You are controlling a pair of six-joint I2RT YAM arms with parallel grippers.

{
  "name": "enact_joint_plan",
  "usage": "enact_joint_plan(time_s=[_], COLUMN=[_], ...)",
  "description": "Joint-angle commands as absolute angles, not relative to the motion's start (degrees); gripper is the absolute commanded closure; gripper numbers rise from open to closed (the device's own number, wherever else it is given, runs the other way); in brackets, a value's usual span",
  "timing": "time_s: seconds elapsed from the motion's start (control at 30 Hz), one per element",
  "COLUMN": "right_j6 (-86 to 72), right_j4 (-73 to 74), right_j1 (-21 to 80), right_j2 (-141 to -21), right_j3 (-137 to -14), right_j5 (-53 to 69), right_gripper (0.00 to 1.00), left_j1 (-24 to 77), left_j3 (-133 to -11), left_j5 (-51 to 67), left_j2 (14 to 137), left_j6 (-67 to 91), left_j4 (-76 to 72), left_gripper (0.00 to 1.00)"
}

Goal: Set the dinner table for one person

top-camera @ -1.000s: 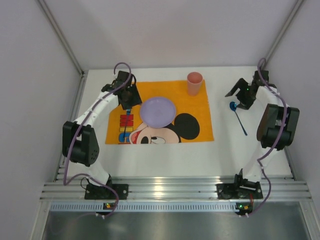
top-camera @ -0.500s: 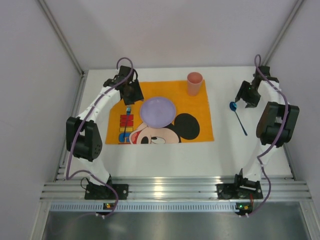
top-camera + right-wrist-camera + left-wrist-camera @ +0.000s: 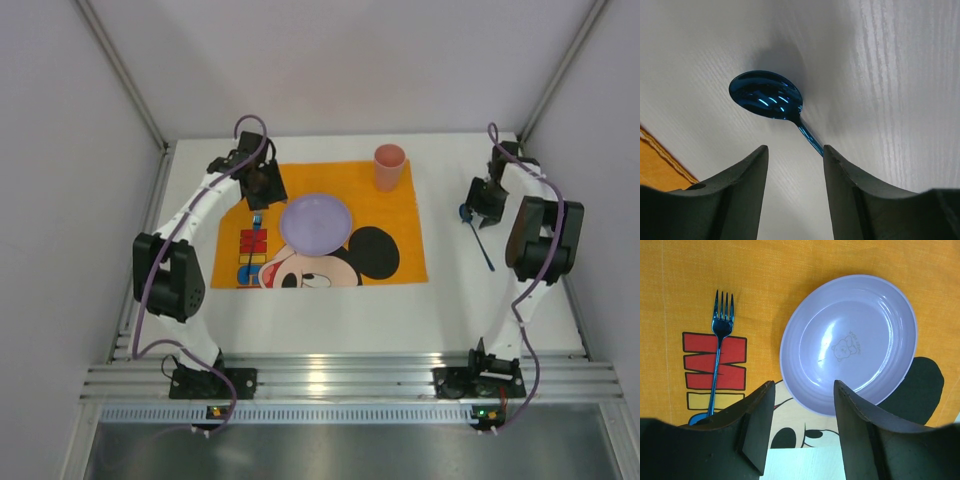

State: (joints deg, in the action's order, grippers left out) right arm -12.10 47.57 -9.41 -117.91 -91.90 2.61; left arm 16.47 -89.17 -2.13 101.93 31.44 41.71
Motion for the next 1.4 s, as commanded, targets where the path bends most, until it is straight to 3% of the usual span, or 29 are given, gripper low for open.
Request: enact_joint_plan(time_s=[0.0,0.43,0.53,0.67,1.0,1.37], right_j6=[-11.78,-12.92,-13.27,-12.83,-11.34,-12.30], right_j4=[48.60,48.16,48.16,48.25,51.76,56.95], right_j1=[-8.09,-7.91,-7.47,-5.89,-2.11,2.89], right_j2=[-119.53,-121.55,-122.16,-122.61,-127.17,-123.67], right_j3=[-92.29,-92.11,-91.94,-91.67,-96.06,-103.79], right_j5=[1.15,-2.02,-1.67,-3.95,-9.49,-9.76], right_gripper=[0.52,0.62,0.70,0.73,1.00,1.00], left_j1=[16.26,15.38,15.21,14.94,14.15,13.36], left_j3=[-91.84,-93.60,-94.04,-94.83,-95.10,-95.10], left_j5=[-1.49,-1.23,-0.97,-0.70,-0.26,1.67], left_j2=[103.36,104.94,105.64,106.08,107.05,107.23], left_j6=[30.32,28.92,28.65,28.39,28.21,28.30], left_j4=[42.36,42.89,43.15,43.42,43.59,43.77], left_gripper=[0.44,0.44,0.44,0.44,0.45,0.45])
